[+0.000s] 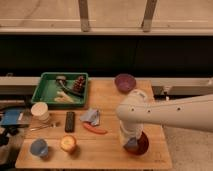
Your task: Wipe red bowl with sponge
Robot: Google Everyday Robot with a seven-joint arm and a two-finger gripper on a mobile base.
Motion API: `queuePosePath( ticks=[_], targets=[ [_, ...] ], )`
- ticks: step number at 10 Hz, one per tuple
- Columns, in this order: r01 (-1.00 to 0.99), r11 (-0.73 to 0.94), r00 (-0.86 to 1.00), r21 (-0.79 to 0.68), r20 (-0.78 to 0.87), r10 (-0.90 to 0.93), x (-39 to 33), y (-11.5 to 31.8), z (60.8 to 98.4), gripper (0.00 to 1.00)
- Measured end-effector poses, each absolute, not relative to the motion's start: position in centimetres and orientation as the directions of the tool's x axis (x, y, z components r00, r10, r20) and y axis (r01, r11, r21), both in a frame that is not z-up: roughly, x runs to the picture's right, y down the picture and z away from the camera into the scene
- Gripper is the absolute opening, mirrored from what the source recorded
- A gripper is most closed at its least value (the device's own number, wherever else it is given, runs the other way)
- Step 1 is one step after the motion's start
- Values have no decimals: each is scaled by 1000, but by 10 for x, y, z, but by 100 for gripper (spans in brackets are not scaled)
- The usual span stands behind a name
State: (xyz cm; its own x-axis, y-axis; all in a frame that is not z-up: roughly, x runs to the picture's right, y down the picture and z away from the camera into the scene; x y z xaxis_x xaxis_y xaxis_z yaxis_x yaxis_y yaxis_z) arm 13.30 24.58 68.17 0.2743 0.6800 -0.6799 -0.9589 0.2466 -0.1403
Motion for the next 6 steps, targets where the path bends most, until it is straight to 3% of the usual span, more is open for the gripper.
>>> queuePosePath(
  ticks=[3,6],
  targets=[
    [-981,179,182,-78,-695,696,175,255,672,0],
    [-989,143,132,-42,-689,713,207,231,677,0]
  ],
)
